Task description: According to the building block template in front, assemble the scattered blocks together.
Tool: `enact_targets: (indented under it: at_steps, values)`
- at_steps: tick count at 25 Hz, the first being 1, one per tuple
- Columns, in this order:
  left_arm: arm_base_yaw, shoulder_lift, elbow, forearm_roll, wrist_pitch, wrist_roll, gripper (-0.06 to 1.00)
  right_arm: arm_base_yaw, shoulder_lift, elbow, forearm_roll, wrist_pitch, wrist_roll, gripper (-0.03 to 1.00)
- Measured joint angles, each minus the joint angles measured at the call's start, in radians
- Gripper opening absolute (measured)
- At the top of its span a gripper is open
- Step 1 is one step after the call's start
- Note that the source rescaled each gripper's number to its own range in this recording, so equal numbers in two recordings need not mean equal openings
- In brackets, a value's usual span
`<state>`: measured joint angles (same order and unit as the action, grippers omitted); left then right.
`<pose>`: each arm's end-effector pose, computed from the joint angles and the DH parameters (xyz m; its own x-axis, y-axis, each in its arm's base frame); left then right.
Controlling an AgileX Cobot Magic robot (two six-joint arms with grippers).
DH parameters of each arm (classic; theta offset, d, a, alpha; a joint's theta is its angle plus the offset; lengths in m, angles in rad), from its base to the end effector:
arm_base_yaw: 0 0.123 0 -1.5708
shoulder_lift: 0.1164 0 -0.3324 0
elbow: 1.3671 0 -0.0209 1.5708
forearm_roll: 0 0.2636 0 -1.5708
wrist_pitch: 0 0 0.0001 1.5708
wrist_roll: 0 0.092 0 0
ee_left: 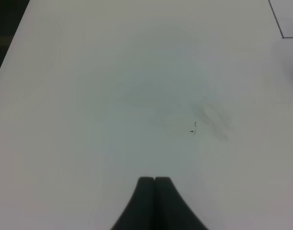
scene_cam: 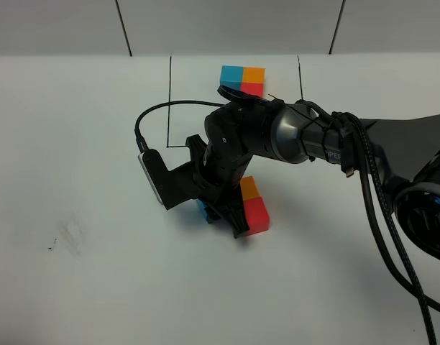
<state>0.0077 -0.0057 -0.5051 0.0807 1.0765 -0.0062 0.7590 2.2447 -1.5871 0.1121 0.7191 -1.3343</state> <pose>-0.0429 0.0062 0.2832 -0.4612 0.0285 -0.8869 -0.0559 0.9966 0.0611 0.3545 0.3456 0.1441 0.4458 -0.8815 -0.1557 -0.8821 -0.4030 -0.2440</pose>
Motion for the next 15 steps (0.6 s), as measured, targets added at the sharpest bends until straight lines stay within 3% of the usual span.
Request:
enact_targets:
  at_steps: [15]
  values:
    - [0.0,0.0,0.0,0.0,0.0,0.0,0.0,-0.024,0.021,-0.017,0.015,0.023,0.033,0.45]
